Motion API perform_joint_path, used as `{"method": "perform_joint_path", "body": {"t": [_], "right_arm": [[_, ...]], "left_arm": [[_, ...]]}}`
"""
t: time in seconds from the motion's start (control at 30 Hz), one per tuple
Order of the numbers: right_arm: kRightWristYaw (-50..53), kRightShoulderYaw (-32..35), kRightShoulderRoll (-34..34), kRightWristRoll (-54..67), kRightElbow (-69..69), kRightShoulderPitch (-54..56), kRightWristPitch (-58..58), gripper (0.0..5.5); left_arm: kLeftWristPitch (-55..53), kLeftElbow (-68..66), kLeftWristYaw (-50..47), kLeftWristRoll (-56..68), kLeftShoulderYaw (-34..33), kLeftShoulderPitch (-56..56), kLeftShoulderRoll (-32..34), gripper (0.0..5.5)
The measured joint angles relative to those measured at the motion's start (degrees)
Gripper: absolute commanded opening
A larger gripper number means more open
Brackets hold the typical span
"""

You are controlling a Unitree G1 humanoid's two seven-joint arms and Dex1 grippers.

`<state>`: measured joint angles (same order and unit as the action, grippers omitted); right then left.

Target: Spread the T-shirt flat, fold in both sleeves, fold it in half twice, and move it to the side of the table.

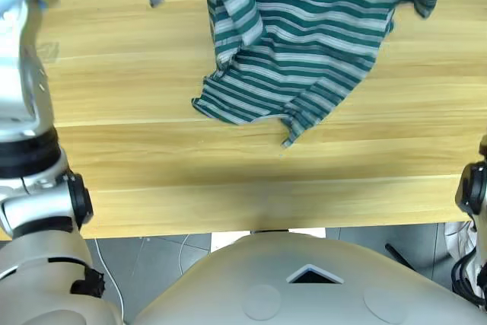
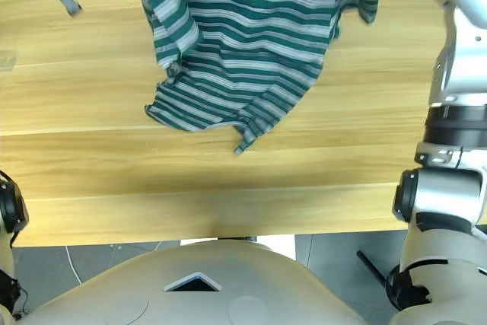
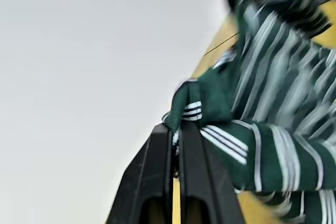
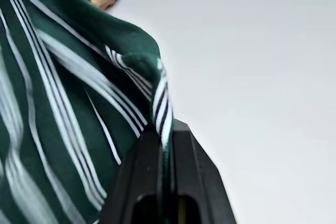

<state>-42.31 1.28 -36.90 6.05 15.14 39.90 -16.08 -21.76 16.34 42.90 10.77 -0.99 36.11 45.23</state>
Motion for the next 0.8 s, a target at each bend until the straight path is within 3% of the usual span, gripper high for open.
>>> {"method": "perform_joint_path", "body": {"t": [0.13,0.33,0.5,0.63,0.8], "right_arm": [[-12.2,0.8,-1.5,14.1,-9.1,-2.3,6.2,0.01],[-31.8,3.2,-11.8,38.4,-33.0,-25.6,25.4,0.01],[-37.5,6.7,-16.6,52.3,-41.7,-31.3,37.5,0.01],[-39.1,0.9,-17.5,45.7,-41.2,-32.4,39.5,0.01],[-26.8,-7.6,-9.1,18.7,-15.3,-13.3,24.1,0.01]], "left_arm": [[-1.9,4.7,8.0,3.7,-1.3,-4.6,5.4,0.00],[-4.1,25.0,23.3,20.1,-7.0,-27.4,11.4,0.00],[-10.9,32.8,23.0,34.1,-12.0,-31.1,13.0,0.00],[-12.6,33.0,26.3,35.3,-10.5,-34.4,16.3,0.00],[-6.5,11.0,20.3,11.6,5.7,-15.6,13.6,0.00]]}}
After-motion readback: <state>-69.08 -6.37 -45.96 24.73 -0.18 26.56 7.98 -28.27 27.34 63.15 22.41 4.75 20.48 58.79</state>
